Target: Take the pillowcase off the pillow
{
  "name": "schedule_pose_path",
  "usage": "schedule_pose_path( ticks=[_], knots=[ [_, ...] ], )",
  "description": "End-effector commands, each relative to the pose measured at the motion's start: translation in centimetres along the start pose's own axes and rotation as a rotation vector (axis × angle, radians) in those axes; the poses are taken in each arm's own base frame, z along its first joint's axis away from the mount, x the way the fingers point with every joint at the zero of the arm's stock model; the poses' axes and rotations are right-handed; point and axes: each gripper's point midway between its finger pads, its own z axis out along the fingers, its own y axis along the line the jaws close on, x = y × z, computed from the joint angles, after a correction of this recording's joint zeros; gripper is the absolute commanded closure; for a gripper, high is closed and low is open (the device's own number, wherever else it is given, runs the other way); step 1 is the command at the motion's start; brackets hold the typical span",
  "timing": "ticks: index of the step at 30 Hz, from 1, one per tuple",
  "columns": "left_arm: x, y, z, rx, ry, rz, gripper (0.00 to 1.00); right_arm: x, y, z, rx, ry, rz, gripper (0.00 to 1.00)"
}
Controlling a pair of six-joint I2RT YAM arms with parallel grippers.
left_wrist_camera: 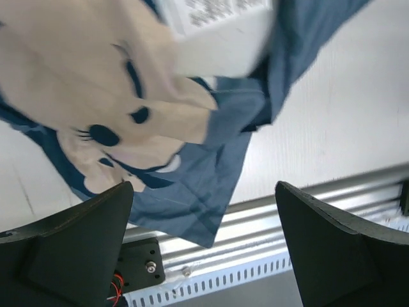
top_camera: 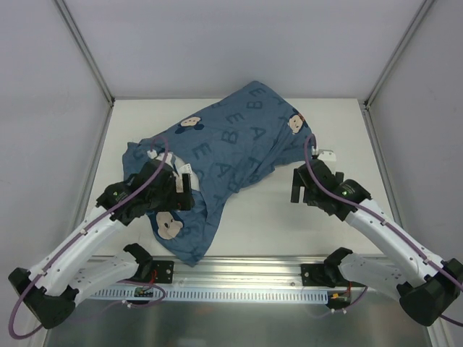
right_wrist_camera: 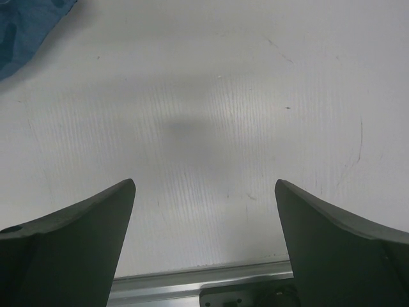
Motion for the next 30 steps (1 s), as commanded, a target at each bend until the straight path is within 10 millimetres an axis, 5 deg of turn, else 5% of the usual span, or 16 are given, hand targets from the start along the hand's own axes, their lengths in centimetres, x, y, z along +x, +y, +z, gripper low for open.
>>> schedule_pose_path(
  ticks=[1,6,11,14,19,24,27,30],
  knots=[
    [1.2,-3.3,-0.2,0.095,0.063,0.064,0.05,-0.2,1.1,0.2,-0.046,-0.011,0.002,0.04],
    [2.2,-5.9,-0.1,0.092,0.07,0.158,0.04,-0.1,1.9,0.3,-0.079,-0.004,0.013,0.04],
    [-2.3,-5.1,-2.3,0.049,-0.124,0.1,0.16,0.1,1.8,0.0,-0.073,-0.004,0.019,0.04],
    [-5.2,-3.9,-4.0,0.022,-0.224,0.038,0.23,0.1,1.9,-0.1,-0.087,-0.012,0.022,0.04],
    [-8.6,2.2,-3.9,-0.123,-0.252,-0.221,0.16,-0.5,3.5,-0.6,-0.163,-0.016,0.014,0.04],
    [-9.6,3.3,-0.9,-0.178,-0.154,-0.312,0.08,-1.5,7.4,-1.6,-0.229,-0.022,-0.063,0.04],
    [-10.0,2.5,0.7,-0.157,-0.123,-0.314,0.19,-2.4,10.5,-3.2,-0.277,-0.05,-0.124,0.04],
    [-9.7,2.2,2.9,-0.145,-0.076,-0.3,0.19,-2.8,14.8,-4.8,-0.37,-0.043,-0.195,0.04]
  ],
)
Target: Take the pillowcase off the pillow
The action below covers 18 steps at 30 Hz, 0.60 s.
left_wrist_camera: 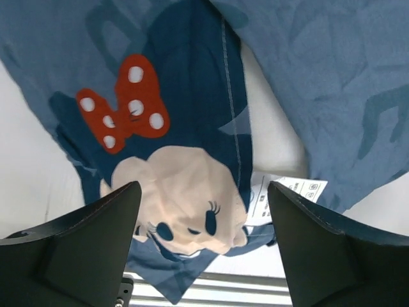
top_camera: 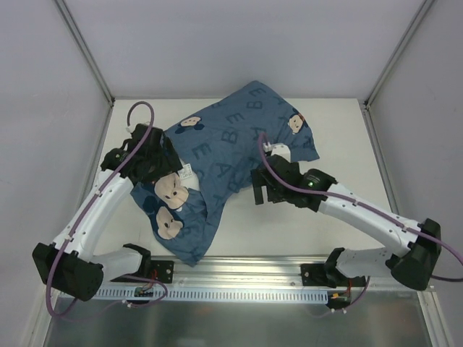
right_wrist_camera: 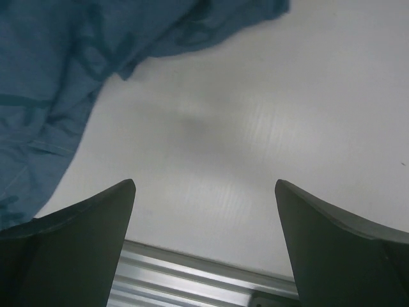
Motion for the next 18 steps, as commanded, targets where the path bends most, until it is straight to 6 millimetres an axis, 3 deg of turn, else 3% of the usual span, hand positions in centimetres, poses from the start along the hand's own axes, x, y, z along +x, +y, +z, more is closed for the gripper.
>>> schedule_pose_path(
  ticks=[1,2,3,5,6,8,9,10,13,18],
  knots=[
    [0.1,-1.7,1.0,0.068,0.031,-0.017,0.19,-2.9,5.5,-1.2,-0.119,-0.054,-0.06,0.04],
    [0.5,-1.9,1.3,0.084,0.049,-0.02,0.19,-2.9,6.3,-1.1,-0.126,-0.047,-0.081,0.04],
    [1.4,-1.6,1.9,0.072,0.073,-0.02,0.3,-3.7,7.5,-1.7,-0.148,-0.059,-0.091,0.04],
    [2.2,-1.2,2.5,0.069,0.092,-0.032,0.5,-2.8,9.0,-1.2,-0.152,-0.017,-0.137,0.04],
    [3.4,-0.8,2.7,0.072,0.116,-0.029,0.74,-2.9,9.6,-1.4,-0.165,-0.016,-0.126,0.04],
    [5.0,-0.4,3.0,0.09,0.155,-0.002,0.96,-2.5,10.2,-1.1,-0.181,-0.002,-0.102,0.04],
    [5.4,-0.2,2.7,0.1,0.156,0.009,1.0,-2.3,10.3,-1.0,-0.184,-0.003,-0.085,0.04],
    [6.2,-0.3,2.6,0.125,0.183,0.017,1.0,-1.4,9.9,-0.6,-0.179,0.011,-0.071,0.04],
    [8.9,-0.8,1.8,0.18,0.228,0.037,1.0,-1.3,9.7,-0.8,-0.205,-0.013,-0.043,0.04],
    [13.5,-5.1,-0.1,0.291,0.301,0.148,1.0,-1.3,8.3,-1.3,-0.185,-0.054,0.016,0.04]
  ],
)
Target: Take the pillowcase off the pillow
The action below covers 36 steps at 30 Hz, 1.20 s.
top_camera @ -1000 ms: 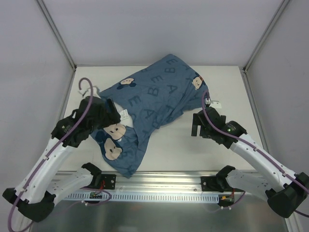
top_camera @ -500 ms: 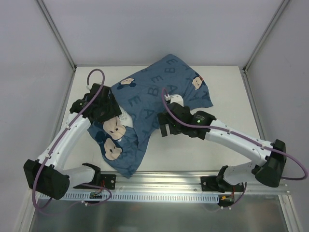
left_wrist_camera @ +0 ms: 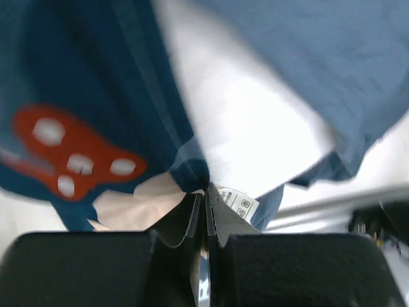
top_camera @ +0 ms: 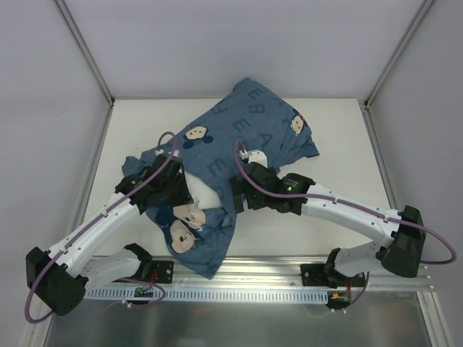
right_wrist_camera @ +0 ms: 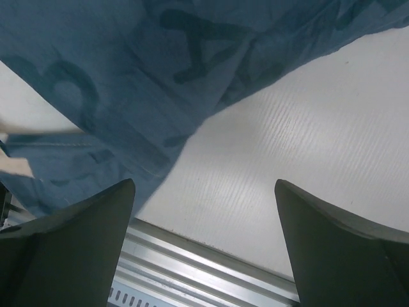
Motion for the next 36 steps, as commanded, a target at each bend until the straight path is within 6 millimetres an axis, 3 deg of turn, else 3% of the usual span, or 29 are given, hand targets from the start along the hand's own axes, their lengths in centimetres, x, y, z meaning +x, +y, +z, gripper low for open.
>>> schedule_pose_path(
  ticks=[1,5,7,9,12,16,17,18,19,21,22,27,29,31,32,33,35,36],
  knots=[
    [3.5,-4.3,0.2,0.104,0.117,0.029,1.0,-1.4,-0.6,-1.6,-0.033,-0.096,0.114,0.04],
    [4.9,-10.8,0.0,0.194,0.179,0.156,1.0,-1.7,-1.3,-1.6,-0.063,-0.155,0.175,0.04],
    [5.0,-12.2,-0.6,0.225,0.182,0.193,1.0,-1.7,-2.4,-1.3,-0.016,-0.158,0.164,0.04],
    [4.0,-12.2,-1.2,0.228,0.128,0.187,1.0,-1.5,-3.4,-1.2,0.026,-0.146,0.136,0.01],
    [3.3,-11.4,-2.4,0.243,0.074,0.169,1.0,-2.0,-4.2,-1.4,0.054,-0.14,0.06,0.13],
    [3.1,-10.1,-3.2,0.249,0.031,0.13,1.0,-2.9,-3.8,-1.0,0.05,-0.124,-0.034,0.37],
    [3.3,-9.8,-3.5,0.255,0.029,0.116,1.0,-3.0,-4.2,-0.2,0.079,-0.104,-0.043,0.5],
    [3.5,-9.6,-3.6,0.259,0.03,0.106,1.0,-3.4,-4.5,0.1,0.092,-0.102,-0.039,0.57],
    [4.0,-9.1,-3.3,0.252,0.039,0.1,1.0,-4.4,-4.4,0.1,0.09,-0.112,-0.029,0.7],
    [4.4,-8.7,-3.8,0.272,0.043,0.075,1.0,-5.6,-5.0,1.2,0.084,-0.094,0.014,0.85],
    [5.0,-8.0,-3.8,0.27,0.047,0.066,1.0,-7.2,-5.0,0.8,0.075,-0.118,0.033,0.99],
    [7.2,-6.4,-3.9,0.297,0.097,0.002,1.0,-12.2,-6.6,0.7,0.074,-0.18,0.101,0.99],
    [8.5,-5.6,-3.7,0.301,0.131,-0.016,1.0,-15.2,-7.0,-0.6,0.049,-0.241,0.145,0.99],
    [9.2,-5.7,-3.2,0.29,0.159,-0.034,1.0,-16.9,-7.0,-1.1,0.042,-0.277,0.163,0.99],
    [9.2,-6.5,-3.3,0.304,0.165,-0.03,1.0,-18.4,-7.0,-1.8,0.038,-0.313,0.179,0.99],
    [9.0,-8.5,-4.3,0.357,0.163,0.004,1.0,-18.8,-7.6,-1.3,0.076,-0.309,0.191,0.99],
    [9.5,-10.2,-3.6,0.325,0.176,0.08,1.0,-20.3,-9.7,-1.5,0.142,-0.327,0.288,0.99],
    [11.0,-11.3,-3.8,0.335,0.204,0.147,1.0,-21.5,-10.2,-2.3,0.135,-0.344,0.333,0.99]
  ],
)
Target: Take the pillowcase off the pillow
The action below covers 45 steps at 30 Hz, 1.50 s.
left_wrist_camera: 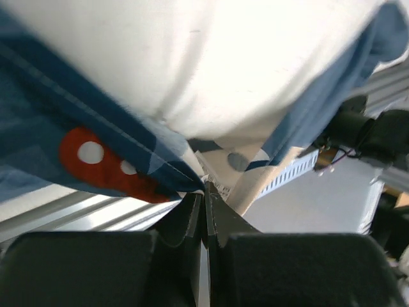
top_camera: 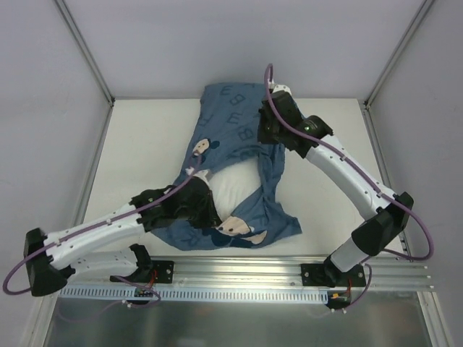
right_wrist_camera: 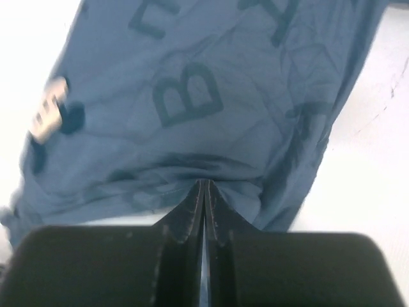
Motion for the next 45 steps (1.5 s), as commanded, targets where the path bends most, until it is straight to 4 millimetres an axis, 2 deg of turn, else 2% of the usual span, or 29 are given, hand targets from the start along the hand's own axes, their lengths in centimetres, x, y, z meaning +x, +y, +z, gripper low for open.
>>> schedule_pose_path(
  ticks=[1,3,4,6,9,11,12,14,15,16,17,18,19,20,21,22,23,27,31,32,33,35,36,38,39,41,42,43,45],
  knots=[
    [2.0,-5.2,1.2,0.039,0.093,0.127,1.0,-6.3,-2.5,-0.3,0.068,-0.137,0.174,0.99],
    [4.0,-7.1,1.5,0.059,0.144,0.235,1.0,-8.0,-4.0,0.2,0.053,-0.153,0.253,0.99],
    [4.9,-7.0,2.4,0.033,0.171,0.262,1.0,-8.2,-5.6,1.2,0.081,-0.142,0.272,0.99],
    [5.7,-6.1,3.0,-0.007,0.165,0.268,1.0,-7.9,-6.7,1.8,0.094,-0.095,0.275,0.99],
    [6.1,-4.6,2.6,-0.019,0.126,0.212,1.0,-6.1,-8.3,2.6,0.12,-0.043,0.244,0.99],
    [5.6,-3.4,2.4,-0.034,0.08,0.184,1.0,-6.1,-6.9,1.7,0.029,-0.059,0.223,0.99],
    [5.1,-3.6,1.6,-0.006,0.051,0.173,1.0,-4.3,-6.7,2.1,0.003,-0.024,0.188,0.99],
    [4.0,-3.4,0.2,0.034,-0.015,0.152,1.0,-3.6,-4.1,0.3,-0.139,-0.029,0.126,0.99],
    [3.7,-3.1,-0.2,0.047,-0.037,0.127,1.0,-1.5,-2.9,0.1,-0.175,0.01,0.038,0.93],
    [3.0,-2.8,-0.7,0.057,-0.067,0.1,1.0,-0.7,-2.1,-1.2,-0.207,0.016,-0.015,0.84],
    [2.3,-1.9,-1.7,0.089,-0.112,0.061,1.0,0.5,-1.4,-1.7,-0.223,0.032,-0.072,0.53],
    [1.8,-1.2,-2.2,0.095,-0.137,0.001,1.0,2.9,0.1,-2.2,-0.243,0.059,-0.201,0.35],
    [0.7,0.1,-2.6,0.087,-0.181,-0.061,1.0,3.9,0.6,-3.3,-0.258,0.062,-0.256,0.12],
    [-0.1,1.2,-3.6,0.13,-0.234,-0.127,1.0,5.3,2.1,-4.1,-0.273,0.061,-0.331,0.07],
    [-0.7,1.9,-4.0,0.14,-0.27,-0.168,1.0,6.3,2.1,-4.1,-0.257,0.064,-0.38,0.04],
    [-1.3,3.8,-4.0,0.107,-0.311,-0.217,1.0,6.5,2.5,-4.9,-0.272,0.042,-0.392,0.01],
    [-2.1,4.1,-5.1,0.144,-0.361,-0.255,1.0,7.1,3.5,-5.4,-0.296,0.035,-0.414,0.01],
    [-2.3,6.3,-6.0,0.064,-0.391,-0.297,1.0,7.9,5.2,-5.7,-0.299,0.012,-0.495,0.0],
    [-2.4,5.8,-6.3,0.006,-0.36,-0.267,1.0,10.0,8.0,-5.0,-0.353,0.069,-0.621,0.02],
    [-2.4,5.8,-6.0,-0.022,-0.348,-0.251,1.0,10.0,9.5,-5.6,-0.395,0.067,-0.661,0.02],
    [-2.5,5.7,-6.0,-0.027,-0.347,-0.243,1.0,10.8,10.2,-4.9,-0.402,0.101,-0.689,0.02],
    [-2.8,5.5,-5.9,-0.051,-0.348,-0.228,1.0,9.7,12.1,-5.5,-0.422,0.067,-0.734,0.03],
    [-3.0,5.4,-5.9,-0.056,-0.352,-0.226,1.0,10.2,12.5,-4.4,-0.403,0.089,-0.753,0.04],
    [-3.4,5.2,-5.9,-0.068,-0.365,-0.224,1.0,8.8,12.4,-3.3,-0.327,0.062,-0.757,0.13],
    [-3.7,5.0,-6.2,-0.064,-0.374,-0.224,1.0,9.2,12.1,-1.5,-0.267,0.089,-0.763,0.27],
    [-4.1,4.9,-6.4,-0.063,-0.391,-0.223,1.0,8.6,12.0,-0.7,-0.228,0.134,-0.743,0.42],
    [-4.2,4.9,-6.6,-0.057,-0.398,-0.225,1.0,8.6,11.9,0.0,-0.206,0.153,-0.738,0.59],
    [-4.4,4.6,-7.0,-0.039,-0.41,-0.228,1.0,9.4,11.7,1.5,-0.171,0.19,-0.743,0.68],
    [-4.7,4.4,-7.6,-0.031,-0.422,-0.199,1.0,8.0,10.4,2.6,-0.095,0.178,-0.676,0.87]
  ],
)
